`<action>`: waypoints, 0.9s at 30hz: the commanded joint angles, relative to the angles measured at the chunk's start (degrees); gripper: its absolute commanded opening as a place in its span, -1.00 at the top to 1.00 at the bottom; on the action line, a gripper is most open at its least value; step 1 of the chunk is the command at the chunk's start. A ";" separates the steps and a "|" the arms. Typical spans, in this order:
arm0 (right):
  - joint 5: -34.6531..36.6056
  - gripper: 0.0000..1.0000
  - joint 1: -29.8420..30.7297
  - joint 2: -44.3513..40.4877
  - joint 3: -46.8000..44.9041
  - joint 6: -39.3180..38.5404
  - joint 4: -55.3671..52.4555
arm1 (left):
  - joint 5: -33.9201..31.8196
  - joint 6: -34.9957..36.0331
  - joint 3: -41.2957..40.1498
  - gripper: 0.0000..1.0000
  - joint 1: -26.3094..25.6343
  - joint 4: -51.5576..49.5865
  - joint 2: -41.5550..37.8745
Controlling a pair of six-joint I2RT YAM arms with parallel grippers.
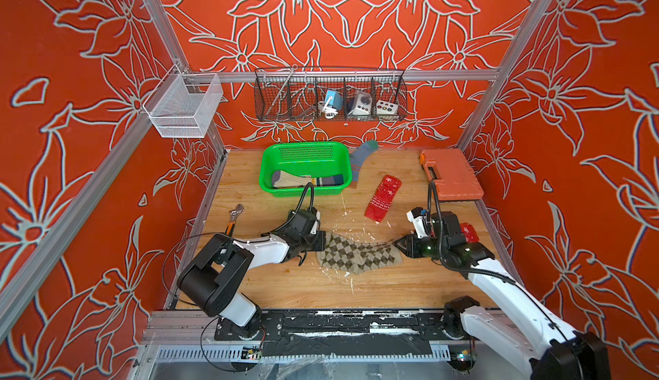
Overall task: Place the socks together as a pair
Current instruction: Adjust the sock at the center of the board.
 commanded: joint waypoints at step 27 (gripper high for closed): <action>7.26 0.08 -2.52 18.14 -0.91 4.32 5.83 | -3.60 2.97 5.66 0.25 -0.35 -5.10 2.57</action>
